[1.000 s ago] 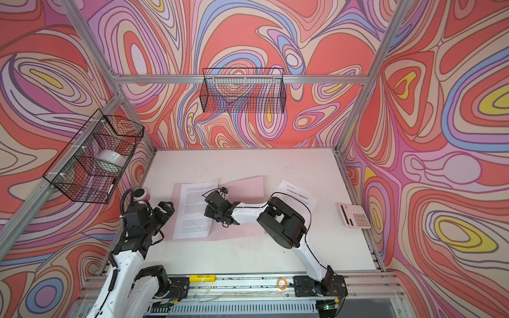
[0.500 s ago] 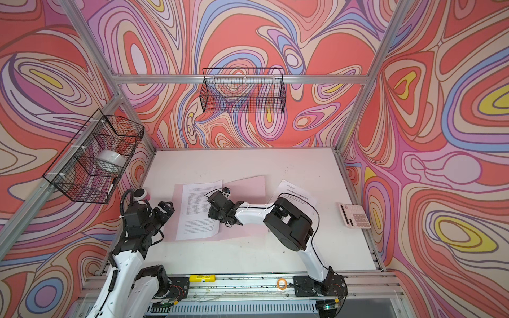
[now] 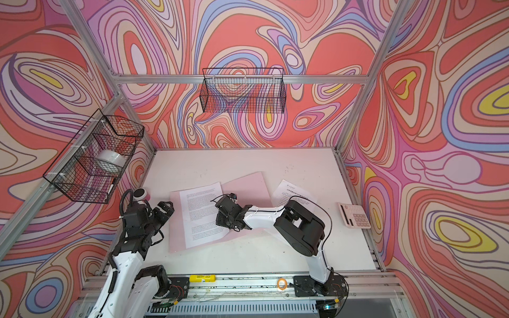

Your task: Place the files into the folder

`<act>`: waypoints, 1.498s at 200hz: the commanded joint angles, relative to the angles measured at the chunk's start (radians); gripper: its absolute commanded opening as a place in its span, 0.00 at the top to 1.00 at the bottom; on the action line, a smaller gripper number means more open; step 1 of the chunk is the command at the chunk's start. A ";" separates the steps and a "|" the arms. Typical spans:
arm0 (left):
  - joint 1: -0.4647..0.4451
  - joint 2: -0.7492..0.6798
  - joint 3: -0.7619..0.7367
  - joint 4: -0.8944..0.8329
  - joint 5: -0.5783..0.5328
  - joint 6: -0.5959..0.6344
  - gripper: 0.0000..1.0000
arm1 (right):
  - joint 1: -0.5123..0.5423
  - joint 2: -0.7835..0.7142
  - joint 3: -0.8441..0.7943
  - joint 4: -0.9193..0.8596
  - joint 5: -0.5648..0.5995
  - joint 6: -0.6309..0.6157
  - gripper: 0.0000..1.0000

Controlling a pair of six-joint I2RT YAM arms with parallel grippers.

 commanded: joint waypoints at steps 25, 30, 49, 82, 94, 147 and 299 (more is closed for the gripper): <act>0.007 0.032 -0.014 -0.008 -0.013 -0.005 0.02 | -0.004 -0.051 -0.042 -0.047 -0.015 -0.036 0.60; 0.007 0.038 -0.016 -0.008 -0.014 -0.006 0.01 | -0.006 -0.049 -0.045 -0.044 -0.018 -0.038 0.60; 0.008 0.063 -0.015 -0.013 -0.014 0.001 0.00 | -0.027 -0.044 -0.080 -0.008 -0.044 -0.034 0.60; 0.007 0.117 -0.011 -0.017 -0.023 0.033 0.00 | -0.062 -0.069 -0.163 0.077 -0.073 -0.027 0.60; 0.007 0.155 -0.011 -0.007 -0.010 0.037 0.00 | -0.071 -0.084 -0.184 0.094 -0.076 -0.029 0.60; 0.006 0.309 0.005 0.081 0.018 0.053 0.00 | -0.111 -0.099 -0.250 0.173 -0.136 -0.014 0.60; 0.007 0.434 -0.101 0.536 0.133 -0.054 0.16 | -0.117 -0.036 -0.241 0.277 -0.159 0.093 0.61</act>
